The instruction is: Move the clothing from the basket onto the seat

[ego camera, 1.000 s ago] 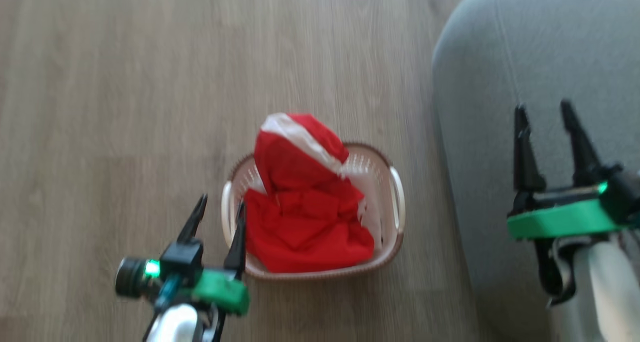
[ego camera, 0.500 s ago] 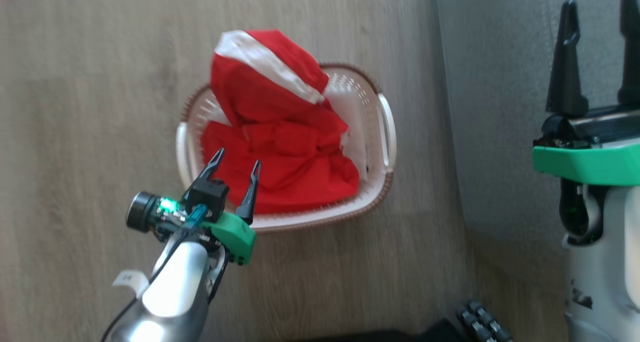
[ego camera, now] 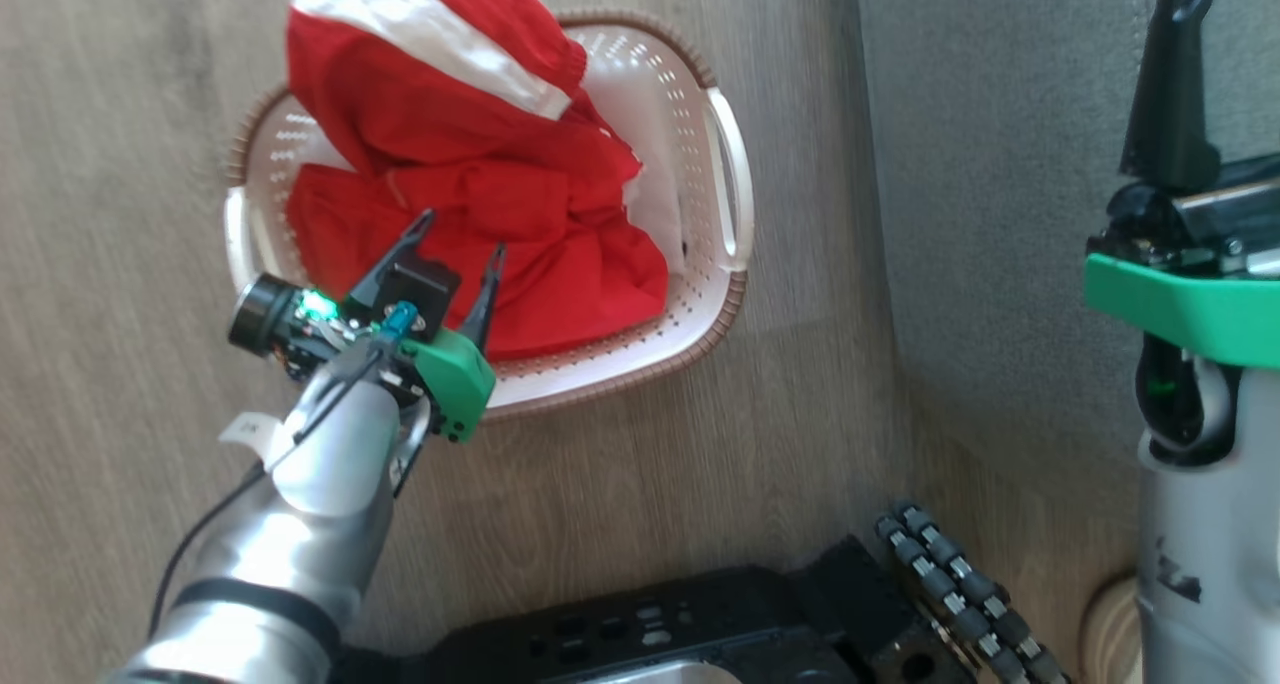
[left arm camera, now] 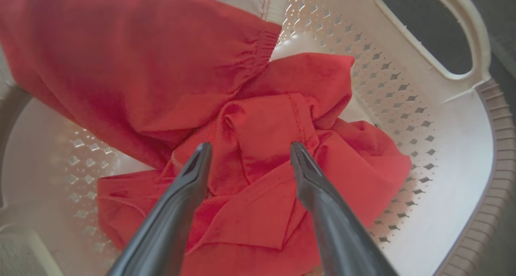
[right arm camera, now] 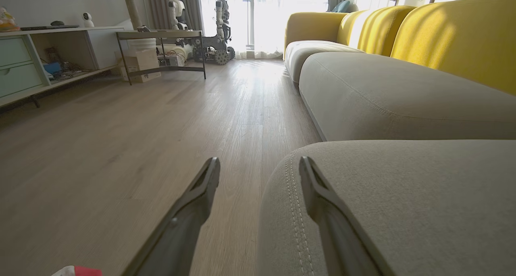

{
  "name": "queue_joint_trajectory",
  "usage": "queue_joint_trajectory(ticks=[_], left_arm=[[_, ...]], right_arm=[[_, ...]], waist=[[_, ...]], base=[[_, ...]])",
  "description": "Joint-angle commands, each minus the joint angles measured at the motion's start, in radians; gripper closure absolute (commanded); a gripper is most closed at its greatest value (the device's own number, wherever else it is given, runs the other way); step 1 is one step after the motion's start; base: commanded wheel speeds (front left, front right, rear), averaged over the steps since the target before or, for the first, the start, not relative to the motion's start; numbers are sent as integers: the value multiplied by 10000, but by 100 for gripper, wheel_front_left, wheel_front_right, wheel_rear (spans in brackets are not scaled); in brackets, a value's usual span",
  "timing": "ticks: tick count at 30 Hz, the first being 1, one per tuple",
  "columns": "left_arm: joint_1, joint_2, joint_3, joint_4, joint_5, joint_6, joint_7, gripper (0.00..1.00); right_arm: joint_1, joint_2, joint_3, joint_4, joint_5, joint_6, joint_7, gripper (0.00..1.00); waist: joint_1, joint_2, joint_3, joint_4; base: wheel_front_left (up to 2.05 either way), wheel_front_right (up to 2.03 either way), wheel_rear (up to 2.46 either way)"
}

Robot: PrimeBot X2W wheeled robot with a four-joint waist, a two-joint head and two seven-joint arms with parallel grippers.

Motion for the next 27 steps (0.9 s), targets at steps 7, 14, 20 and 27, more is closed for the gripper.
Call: queue_joint_trajectory(ticks=[7,14,20,27], left_arm=[[-684,397,21,983,96,129,-124,0],[-1521,510,25,1621,9,318,-124,0],[-1938,369,-163,1841,-59,24,-122,0],[-1963,164,-521,2117,-112,-298,399,100]], right_arm=[[-190,11,490,-762,80,-4,-59,0],[-298,11,657,-1143,204,-4,-59,0],[-264,11,734,-1196,312,-4,-59,0],[-274,11,753,-1082,382,-4,-59,0]], waist=[[-1,1,670,-353],[-1,1,1009,-512],[-1,1,1101,-595],[-1,1,1005,-639]], base=[[0,0,0],[0,0,0],[0,0,0],[0,0,0]])
